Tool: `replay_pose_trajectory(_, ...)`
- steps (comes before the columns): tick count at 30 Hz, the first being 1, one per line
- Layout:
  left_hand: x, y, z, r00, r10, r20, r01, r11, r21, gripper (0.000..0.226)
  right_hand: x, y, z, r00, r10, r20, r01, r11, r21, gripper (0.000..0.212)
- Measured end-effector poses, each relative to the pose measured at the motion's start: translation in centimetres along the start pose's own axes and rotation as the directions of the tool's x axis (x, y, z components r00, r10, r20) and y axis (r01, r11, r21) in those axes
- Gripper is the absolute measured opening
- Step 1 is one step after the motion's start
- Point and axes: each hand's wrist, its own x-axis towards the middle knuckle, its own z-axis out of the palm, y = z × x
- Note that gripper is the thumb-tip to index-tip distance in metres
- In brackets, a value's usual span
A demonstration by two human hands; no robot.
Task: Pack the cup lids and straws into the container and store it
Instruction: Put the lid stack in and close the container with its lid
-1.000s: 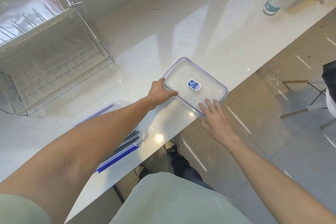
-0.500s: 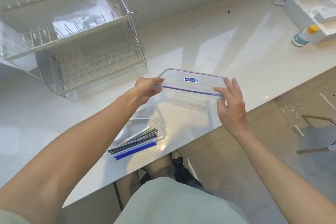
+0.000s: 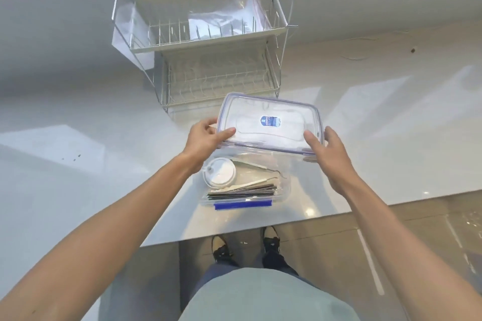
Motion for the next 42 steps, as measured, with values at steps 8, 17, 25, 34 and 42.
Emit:
replay_pose_trajectory(8, -3.3, -5.0, -4.5, 0.992, -0.017, -0.126, 0.021, 0.999, 0.031, 0.044, 0.3, 1.7, 4.0, 0.999, -0.002, -0.032, -0.006, 0.972, -0.233, 0.047)
replay_pose_trajectory(17, -6.3, -10.5, -4.4, 0.963, -0.034, -0.267, 0.119, 0.944, 0.309, 0.047, -2.2, 5.7, 6.1, 0.998, -0.052, 0.040, 0.065, 0.900, -0.432, 0.030)
replay_pose_trajectory(25, -7.2, -11.8, -4.1, 0.969, -0.038, -0.243, 0.121, 0.934, 0.337, 0.047, -2.6, 6.3, 6.4, 0.999, -0.044, 0.003, 0.038, 0.824, -0.565, 0.034)
replay_pose_trajectory(34, -7.1, -11.7, -3.3, 0.989, -0.019, -0.149, 0.076, 0.917, 0.392, 0.063, -1.3, 6.0, 7.4, 0.995, 0.096, -0.023, -0.096, 0.882, -0.461, 0.033)
replay_pose_trajectory(42, -4.4, -11.5, -5.3, 0.946, -0.323, 0.015, 0.323, 0.946, -0.031, 0.047, 1.1, 4.9, 4.2, 0.924, 0.351, 0.149, -0.338, 0.935, -0.105, 0.011)
